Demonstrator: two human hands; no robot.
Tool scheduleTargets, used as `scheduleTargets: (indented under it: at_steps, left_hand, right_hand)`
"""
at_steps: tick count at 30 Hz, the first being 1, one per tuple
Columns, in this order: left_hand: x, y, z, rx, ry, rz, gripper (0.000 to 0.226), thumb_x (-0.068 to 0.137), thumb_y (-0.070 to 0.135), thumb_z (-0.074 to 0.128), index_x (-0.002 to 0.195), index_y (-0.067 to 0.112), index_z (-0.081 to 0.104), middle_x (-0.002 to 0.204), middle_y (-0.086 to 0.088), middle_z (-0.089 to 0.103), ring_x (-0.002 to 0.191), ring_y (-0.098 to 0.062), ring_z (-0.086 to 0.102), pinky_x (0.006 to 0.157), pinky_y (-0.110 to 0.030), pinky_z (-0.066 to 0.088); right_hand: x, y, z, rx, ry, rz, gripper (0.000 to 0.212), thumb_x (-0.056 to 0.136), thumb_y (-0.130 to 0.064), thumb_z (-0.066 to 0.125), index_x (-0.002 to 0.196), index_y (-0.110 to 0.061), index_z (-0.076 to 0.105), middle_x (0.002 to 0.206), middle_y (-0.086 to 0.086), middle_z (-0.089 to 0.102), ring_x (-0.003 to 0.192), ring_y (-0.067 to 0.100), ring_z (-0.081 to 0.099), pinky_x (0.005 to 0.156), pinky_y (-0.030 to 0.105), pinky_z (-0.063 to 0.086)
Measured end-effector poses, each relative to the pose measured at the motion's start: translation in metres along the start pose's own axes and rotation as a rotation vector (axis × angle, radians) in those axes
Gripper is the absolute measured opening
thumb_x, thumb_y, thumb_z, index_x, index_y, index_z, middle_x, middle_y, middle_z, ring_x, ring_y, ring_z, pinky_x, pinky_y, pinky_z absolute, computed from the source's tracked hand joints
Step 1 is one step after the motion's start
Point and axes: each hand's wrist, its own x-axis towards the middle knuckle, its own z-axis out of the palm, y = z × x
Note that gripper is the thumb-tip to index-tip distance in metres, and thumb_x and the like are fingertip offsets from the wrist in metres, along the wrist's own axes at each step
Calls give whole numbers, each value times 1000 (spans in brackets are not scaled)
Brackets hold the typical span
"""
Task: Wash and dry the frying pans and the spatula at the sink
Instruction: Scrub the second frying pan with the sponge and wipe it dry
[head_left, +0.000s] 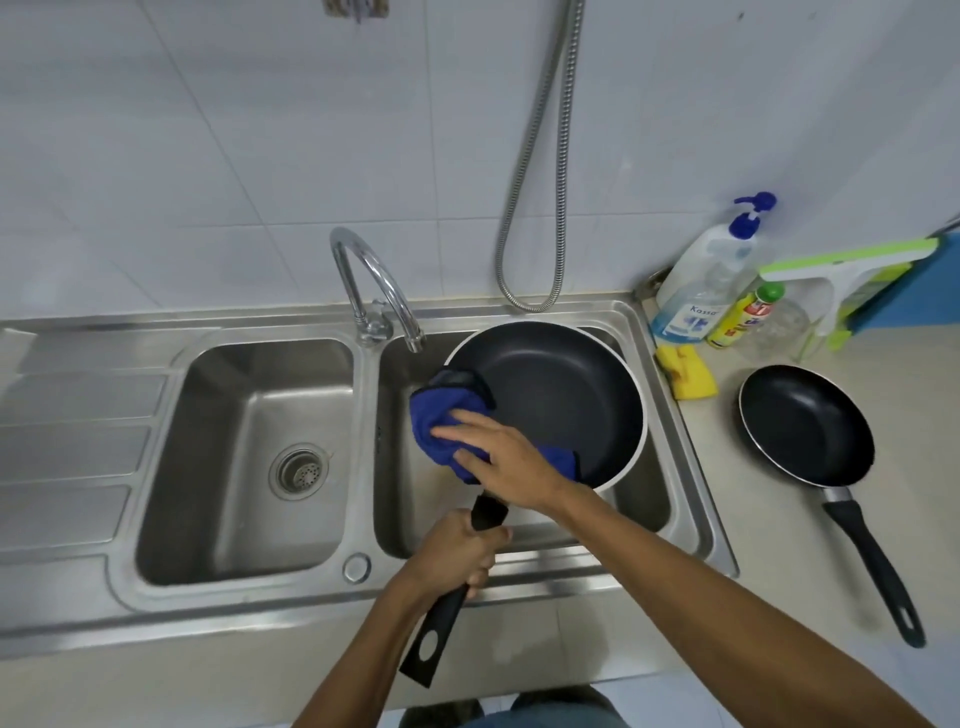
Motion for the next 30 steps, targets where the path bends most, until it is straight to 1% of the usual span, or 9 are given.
scheduleTargets:
  at_steps: [4,7,10,13,16,18,23,26,30]
  left_hand:
    - [-3,2,7,0,32,23,23,95,17,61,77,17,46,53,3,37,40,-11,31,42,-23,27]
    - [-9,1,14,1,39,55,27,96,15,62,77,16,43,53,2,36,38,-10,30,40,-20,28]
    - [-19,-5,10,10,-13,96,35,97,16,64,71,19,42,52,3,37,38,-8,34,39,-21,31]
    - [-24,-16,9,-4,-23,95,39,97,17,66,68,21,39,51,4,37,38,-8,34,39,-22,31]
    - [-24,-28,9,-17,12,89,37,96,18,66,72,18,39,52,2,39,38,-10,34,40,-22,31]
    - [-23,-35,4,-29,39,85,34,96,18,66,74,17,41,52,1,39,38,-10,35,40,-22,31]
    - [-16,-41,-2,-23,52,78,31,97,20,66,76,17,44,51,3,40,39,-11,35,41,-24,33]
    - [-9,-38,2,-53,92,75,27,98,16,64,79,13,46,50,3,38,37,-12,33,39,-22,32]
    - [-1,-30,1,-85,86,56,32,99,15,63,71,15,46,51,1,37,38,-13,30,39,-21,30]
  right_hand:
    - [26,11,1,-319,18,-90,41,104,-34,42,144,-32,48,156,1,39,144,20,35,114,37,32]
    - [72,25,-8,-545,124,-3,43,102,-43,34,135,-24,55,147,8,48,140,34,39,110,49,38]
    - [101,46,-40,-701,211,113,37,101,-40,41,125,-17,58,134,16,55,133,37,45,108,52,37]
    - [101,70,-75,-783,203,268,37,103,-39,40,131,-20,52,126,17,55,117,37,52,100,49,38]
    - [74,94,-98,-760,213,438,37,105,-33,40,137,-16,45,124,23,50,107,42,54,84,49,48]
    - [46,106,-102,-729,221,494,40,105,-28,40,143,-15,39,128,25,46,111,44,51,85,49,49]
    - [-25,112,-74,-736,214,472,62,85,6,59,144,-6,46,152,32,34,142,49,31,114,54,34]
    - [-51,85,-51,-745,66,449,52,82,-4,61,134,-13,57,141,22,51,135,42,44,115,49,31]
    - [-63,35,-29,-471,7,486,34,95,-26,47,129,-27,53,122,8,61,107,37,62,85,43,49]
